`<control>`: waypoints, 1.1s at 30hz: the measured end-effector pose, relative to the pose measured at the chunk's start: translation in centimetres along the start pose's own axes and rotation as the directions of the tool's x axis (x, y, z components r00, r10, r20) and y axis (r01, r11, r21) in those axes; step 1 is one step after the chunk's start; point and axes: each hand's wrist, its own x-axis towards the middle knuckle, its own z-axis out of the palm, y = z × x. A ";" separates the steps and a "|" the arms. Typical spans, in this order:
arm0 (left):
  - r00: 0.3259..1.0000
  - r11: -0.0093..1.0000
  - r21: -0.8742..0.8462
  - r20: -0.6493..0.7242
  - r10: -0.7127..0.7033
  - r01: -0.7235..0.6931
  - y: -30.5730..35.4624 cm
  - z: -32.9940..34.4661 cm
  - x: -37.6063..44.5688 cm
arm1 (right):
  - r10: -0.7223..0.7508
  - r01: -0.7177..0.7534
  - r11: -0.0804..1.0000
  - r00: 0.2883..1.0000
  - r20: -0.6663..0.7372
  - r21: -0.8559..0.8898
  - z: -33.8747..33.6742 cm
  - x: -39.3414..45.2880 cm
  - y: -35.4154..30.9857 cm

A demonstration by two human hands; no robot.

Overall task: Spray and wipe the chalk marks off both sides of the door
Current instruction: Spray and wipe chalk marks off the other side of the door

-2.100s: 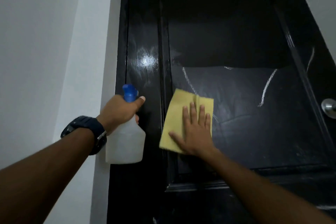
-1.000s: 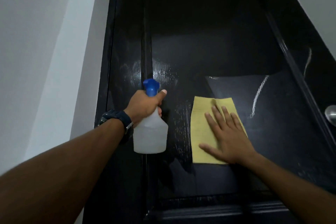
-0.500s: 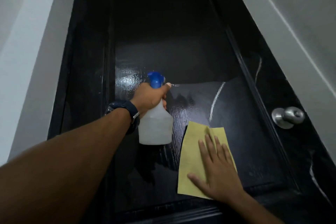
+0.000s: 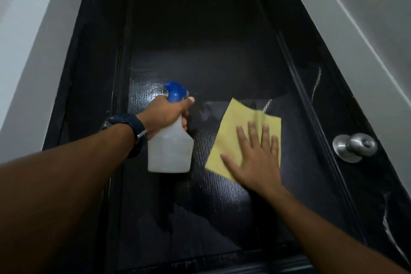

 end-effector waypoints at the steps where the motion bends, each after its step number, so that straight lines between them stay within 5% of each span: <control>1: 1.000 1.000 -0.001 -0.013 -0.001 0.001 0.4 0.0 -0.1 | -0.040 0.040 0.999 0.999 0.021 -0.011 0.0 -1.0 0.5; 5: 0.999 1.000 0.023 -0.037 0.012 -0.012 1.5 0.1 -0.4 | -0.066 0.069 0.997 0.994 0.088 -0.025 -0.6 -1.6 1.3; 9: 0.994 0.999 0.031 -0.110 0.024 -0.020 1.7 0.6 -0.6 | 0.113 -0.129 0.980 0.988 0.109 0.151 -0.4 5.7 -5.4; 12: 0.982 0.986 0.162 -0.178 0.066 -0.037 1.1 1.2 -0.8 | 0.004 -0.010 0.998 0.995 0.102 0.061 0.4 9.4 -12.2; 15: 0.986 0.975 0.223 -0.160 0.050 -0.014 -0.2 1.2 -0.2 | -0.054 0.052 0.998 0.997 0.060 0.033 0.4 8.6 -11.2; 19: 0.981 0.991 0.134 -0.193 0.024 0.003 -2.1 1.2 -0.3 | -0.081 0.069 0.938 0.997 0.020 0.341 -0.8 7.7 -8.5; 23: 0.989 0.997 0.080 -0.148 0.009 0.003 -2.1 1.7 -1.1 | 0.002 0.035 0.746 0.998 -0.055 0.665 -3.5 7.1 -4.4; 26: 0.988 1.000 0.019 -0.151 0.017 -0.015 -1.7 1.7 -1.3 | -0.114 0.139 0.886 0.990 -0.082 0.443 -2.9 5.5 -1.0; 29: 0.990 1.000 0.024 -0.143 0.017 -0.014 -1.5 1.7 -1.6 | 0.005 0.021 0.979 0.992 -0.128 0.204 -1.1 3.8 0.0; 33: 0.993 1.000 0.016 -0.113 0.023 -0.021 -1.5 1.4 -2.0 | 0.160 -0.088 0.923 0.973 -0.164 0.374 -1.2 3.7 0.7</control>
